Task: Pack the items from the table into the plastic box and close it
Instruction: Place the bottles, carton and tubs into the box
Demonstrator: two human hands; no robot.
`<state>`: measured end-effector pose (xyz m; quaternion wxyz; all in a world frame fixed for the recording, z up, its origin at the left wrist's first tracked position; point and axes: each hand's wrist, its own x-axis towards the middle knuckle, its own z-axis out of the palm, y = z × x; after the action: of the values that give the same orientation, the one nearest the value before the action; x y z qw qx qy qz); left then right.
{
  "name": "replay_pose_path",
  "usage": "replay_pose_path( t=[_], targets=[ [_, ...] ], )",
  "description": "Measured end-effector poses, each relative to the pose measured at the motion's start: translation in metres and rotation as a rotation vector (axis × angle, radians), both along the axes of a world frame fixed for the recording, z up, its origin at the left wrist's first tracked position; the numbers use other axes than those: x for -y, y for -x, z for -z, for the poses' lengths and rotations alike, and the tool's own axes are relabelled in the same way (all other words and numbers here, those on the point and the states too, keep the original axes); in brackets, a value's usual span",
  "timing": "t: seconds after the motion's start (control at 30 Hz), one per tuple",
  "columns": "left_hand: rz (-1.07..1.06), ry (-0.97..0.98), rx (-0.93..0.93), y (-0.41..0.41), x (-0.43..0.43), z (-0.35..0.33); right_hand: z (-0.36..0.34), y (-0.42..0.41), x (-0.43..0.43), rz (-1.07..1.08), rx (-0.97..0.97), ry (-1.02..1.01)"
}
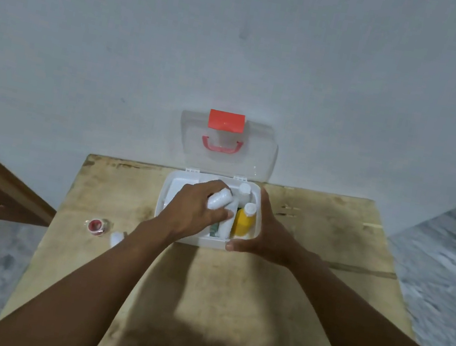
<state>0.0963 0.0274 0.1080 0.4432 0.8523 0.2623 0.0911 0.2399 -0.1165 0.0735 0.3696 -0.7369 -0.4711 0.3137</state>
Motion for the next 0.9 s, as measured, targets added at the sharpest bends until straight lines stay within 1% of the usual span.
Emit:
replay_pose_path(
  t=[0.1,0.3,0.43,0.53,0.73,0.83,0.9],
  targets=[
    [0.051,-0.108,-0.093,-0.003,0.003,0.004,0.006,-0.001,-0.001,-0.003,0.016,-0.015],
    [0.082,-0.1,-0.213,-0.02,0.017,-0.003,0.018,-0.008,0.0,-0.036,0.039,-0.034],
    [0.106,-0.003,-0.257,-0.024,0.02,-0.003,0.022,-0.012,0.002,-0.024,0.024,-0.057],
    [0.102,0.053,-0.252,-0.023,0.02,-0.002,0.022,-0.012,0.003,-0.012,-0.019,-0.033],
    [-0.002,0.102,-0.229,-0.021,0.022,-0.005,0.027,-0.013,0.002,0.013,-0.097,0.029],
    [-0.065,0.186,-0.159,-0.02,0.025,-0.01,0.028,-0.013,0.0,0.025,-0.088,0.043],
    [-0.077,0.149,-0.106,-0.02,0.024,-0.01,0.027,-0.014,0.001,0.029,-0.069,0.028]
  ],
)
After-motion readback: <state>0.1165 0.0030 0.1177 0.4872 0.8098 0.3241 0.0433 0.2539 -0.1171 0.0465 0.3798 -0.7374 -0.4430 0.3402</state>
